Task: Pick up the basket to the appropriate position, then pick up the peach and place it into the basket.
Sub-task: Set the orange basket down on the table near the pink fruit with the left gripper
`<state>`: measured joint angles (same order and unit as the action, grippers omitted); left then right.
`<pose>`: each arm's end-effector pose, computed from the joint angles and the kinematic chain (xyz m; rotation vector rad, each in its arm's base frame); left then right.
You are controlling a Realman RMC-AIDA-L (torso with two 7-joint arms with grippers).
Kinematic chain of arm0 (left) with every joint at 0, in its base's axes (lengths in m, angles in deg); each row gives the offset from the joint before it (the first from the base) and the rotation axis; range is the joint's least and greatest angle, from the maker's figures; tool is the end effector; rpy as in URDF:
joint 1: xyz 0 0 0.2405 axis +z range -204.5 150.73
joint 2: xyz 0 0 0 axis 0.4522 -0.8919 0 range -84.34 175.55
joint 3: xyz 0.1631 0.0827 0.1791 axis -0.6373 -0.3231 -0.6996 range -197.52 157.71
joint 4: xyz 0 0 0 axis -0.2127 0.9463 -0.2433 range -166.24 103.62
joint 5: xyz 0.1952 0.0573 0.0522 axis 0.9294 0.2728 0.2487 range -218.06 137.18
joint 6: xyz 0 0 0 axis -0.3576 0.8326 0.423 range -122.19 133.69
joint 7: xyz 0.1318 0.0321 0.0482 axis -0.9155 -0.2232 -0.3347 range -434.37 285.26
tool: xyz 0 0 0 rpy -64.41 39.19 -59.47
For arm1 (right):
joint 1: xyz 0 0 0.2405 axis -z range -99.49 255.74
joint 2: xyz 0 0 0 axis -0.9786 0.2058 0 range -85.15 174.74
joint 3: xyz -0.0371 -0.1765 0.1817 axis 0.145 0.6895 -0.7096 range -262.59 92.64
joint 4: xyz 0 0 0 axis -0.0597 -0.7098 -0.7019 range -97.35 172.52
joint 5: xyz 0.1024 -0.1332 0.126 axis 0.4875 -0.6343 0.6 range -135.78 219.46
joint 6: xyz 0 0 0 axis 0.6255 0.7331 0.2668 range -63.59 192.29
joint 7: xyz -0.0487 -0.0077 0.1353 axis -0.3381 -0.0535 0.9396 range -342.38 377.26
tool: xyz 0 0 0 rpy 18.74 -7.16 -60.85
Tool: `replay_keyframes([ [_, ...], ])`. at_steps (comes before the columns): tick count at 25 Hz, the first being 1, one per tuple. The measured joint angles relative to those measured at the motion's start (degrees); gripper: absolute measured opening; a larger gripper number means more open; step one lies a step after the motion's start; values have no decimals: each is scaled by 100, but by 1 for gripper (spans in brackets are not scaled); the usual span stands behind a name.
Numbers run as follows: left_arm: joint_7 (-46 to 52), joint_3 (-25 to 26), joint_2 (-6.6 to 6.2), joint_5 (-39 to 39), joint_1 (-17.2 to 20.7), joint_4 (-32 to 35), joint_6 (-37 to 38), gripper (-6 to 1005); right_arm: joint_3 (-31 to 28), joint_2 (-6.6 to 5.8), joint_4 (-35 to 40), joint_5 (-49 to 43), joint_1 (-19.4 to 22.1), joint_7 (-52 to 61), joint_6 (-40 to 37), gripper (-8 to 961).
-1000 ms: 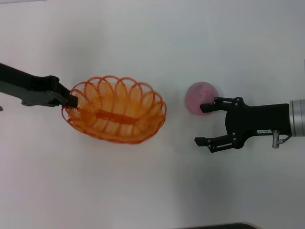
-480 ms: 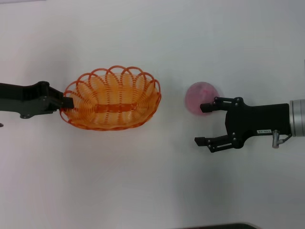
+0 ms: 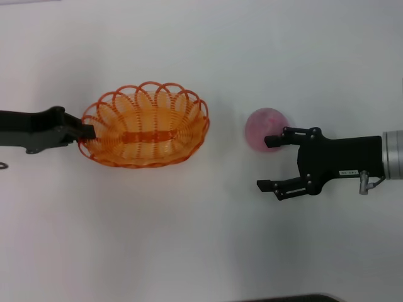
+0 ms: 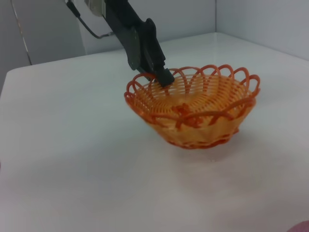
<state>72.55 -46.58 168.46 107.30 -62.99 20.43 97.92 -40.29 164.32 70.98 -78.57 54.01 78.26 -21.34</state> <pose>-0.2798 0.3364 0.0161 -2.1157 -2.0527 -0.3021 0.3084 0.2814 -0.0344 -2.8559 0.3882 0.4426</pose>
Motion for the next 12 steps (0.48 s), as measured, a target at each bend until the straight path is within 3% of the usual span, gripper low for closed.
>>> replay_keyframes([
  [3,6,-33,102,-8,85,131,18,87,-4,1,0,0,1,0,1,954],
  [12,69,-73,155,-331,426,71,-94,91,-13,0,0,1,-5,0,6,954],
])
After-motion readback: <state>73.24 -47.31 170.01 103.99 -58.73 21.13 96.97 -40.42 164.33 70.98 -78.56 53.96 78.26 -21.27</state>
